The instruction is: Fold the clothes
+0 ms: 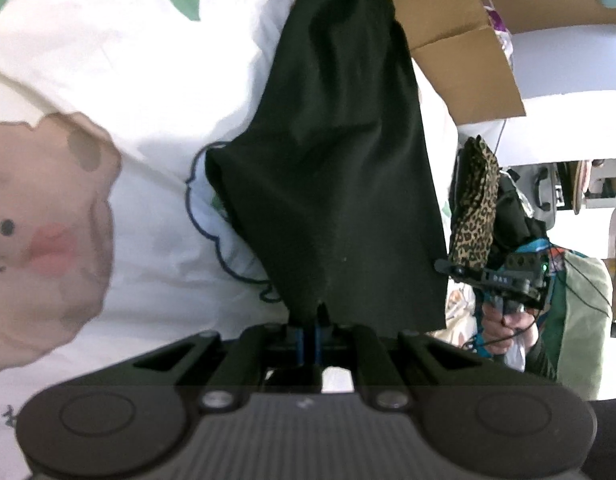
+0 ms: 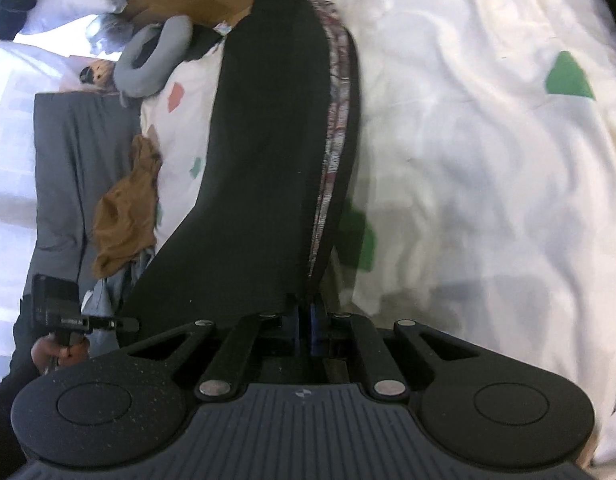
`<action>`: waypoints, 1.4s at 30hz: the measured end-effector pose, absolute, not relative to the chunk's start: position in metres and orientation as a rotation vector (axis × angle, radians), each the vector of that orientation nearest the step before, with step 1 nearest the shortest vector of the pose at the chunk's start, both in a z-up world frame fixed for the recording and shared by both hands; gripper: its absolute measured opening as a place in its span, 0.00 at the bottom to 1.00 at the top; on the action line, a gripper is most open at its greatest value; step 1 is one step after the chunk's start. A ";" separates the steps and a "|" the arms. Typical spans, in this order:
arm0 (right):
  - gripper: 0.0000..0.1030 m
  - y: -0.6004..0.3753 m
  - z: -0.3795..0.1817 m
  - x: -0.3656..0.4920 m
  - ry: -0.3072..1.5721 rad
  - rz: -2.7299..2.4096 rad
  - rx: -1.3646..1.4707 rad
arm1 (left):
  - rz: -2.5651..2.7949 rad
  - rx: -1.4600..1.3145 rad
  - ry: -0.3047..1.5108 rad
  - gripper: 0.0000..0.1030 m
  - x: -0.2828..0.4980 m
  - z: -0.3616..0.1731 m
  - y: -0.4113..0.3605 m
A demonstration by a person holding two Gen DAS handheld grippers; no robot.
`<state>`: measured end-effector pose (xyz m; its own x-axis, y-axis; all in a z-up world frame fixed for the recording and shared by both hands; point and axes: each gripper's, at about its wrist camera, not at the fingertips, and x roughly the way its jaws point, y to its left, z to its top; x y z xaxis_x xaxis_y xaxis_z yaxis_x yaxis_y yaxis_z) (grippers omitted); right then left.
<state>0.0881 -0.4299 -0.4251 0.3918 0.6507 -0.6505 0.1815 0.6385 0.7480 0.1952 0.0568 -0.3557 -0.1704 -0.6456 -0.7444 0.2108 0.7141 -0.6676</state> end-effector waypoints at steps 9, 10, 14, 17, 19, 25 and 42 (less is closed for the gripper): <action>0.02 -0.413 -0.427 0.068 1.248 0.327 0.846 | -0.729 -0.381 1.618 0.05 0.175 -0.391 0.066; 0.02 -0.415 -0.428 0.065 1.255 0.316 0.842 | -0.729 -0.377 1.626 0.05 0.172 -0.399 0.064; 0.02 -0.421 -0.430 0.057 1.288 0.275 0.817 | -0.719 -0.382 1.660 0.05 0.162 -0.428 0.056; 0.02 -0.424 -0.437 0.053 1.294 0.254 0.822 | -0.724 -0.369 1.668 0.05 0.163 -0.442 0.048; 0.02 -0.424 -0.444 0.051 1.296 0.248 0.833 | -0.716 -0.370 1.676 0.05 0.164 -0.450 0.048; 0.07 -0.425 -0.469 0.049 1.311 0.289 0.886 | -0.716 -0.387 1.687 0.05 0.170 -0.461 0.047; 0.33 -0.417 -0.490 0.031 1.289 0.370 1.000 | -0.812 -0.646 1.651 0.45 0.183 -0.481 0.043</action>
